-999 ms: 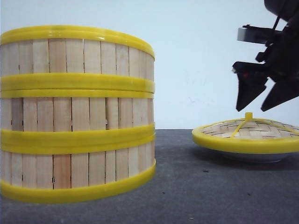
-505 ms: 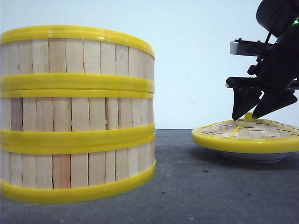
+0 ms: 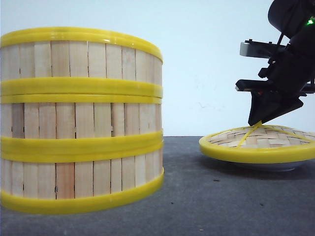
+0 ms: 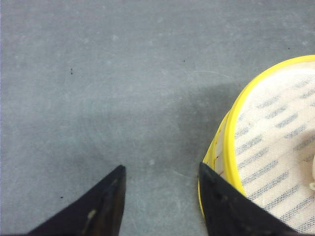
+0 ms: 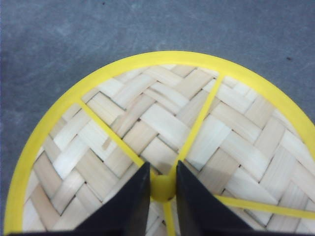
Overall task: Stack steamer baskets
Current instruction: 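Lift the bamboo lid off the white plate and carry it over the stack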
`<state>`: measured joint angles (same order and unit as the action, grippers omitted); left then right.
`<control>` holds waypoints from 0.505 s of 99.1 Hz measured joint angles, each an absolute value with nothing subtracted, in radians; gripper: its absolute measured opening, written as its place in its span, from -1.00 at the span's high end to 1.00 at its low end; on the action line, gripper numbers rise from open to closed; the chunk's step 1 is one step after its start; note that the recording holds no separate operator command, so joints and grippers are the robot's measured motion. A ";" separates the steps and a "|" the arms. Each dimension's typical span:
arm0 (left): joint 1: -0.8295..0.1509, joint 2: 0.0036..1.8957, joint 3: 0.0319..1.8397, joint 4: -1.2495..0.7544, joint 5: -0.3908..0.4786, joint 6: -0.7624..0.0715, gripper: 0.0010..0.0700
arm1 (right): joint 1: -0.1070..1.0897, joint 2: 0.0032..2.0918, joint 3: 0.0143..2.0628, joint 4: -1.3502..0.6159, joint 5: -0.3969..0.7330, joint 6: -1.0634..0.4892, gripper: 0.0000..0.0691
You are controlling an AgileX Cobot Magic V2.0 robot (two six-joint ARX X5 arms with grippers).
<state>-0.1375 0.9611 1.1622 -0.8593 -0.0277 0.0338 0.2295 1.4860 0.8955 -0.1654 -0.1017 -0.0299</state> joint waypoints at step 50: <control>-0.138 0.961 1.162 -0.856 -0.028 0.034 0.23 | 0.332 1.379 1.317 -0.547 -0.192 -0.017 0.82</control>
<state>-0.1375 0.9611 1.1622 -0.8562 -0.0277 0.0341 0.3321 1.3788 1.3174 -0.5472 -0.1921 -0.0166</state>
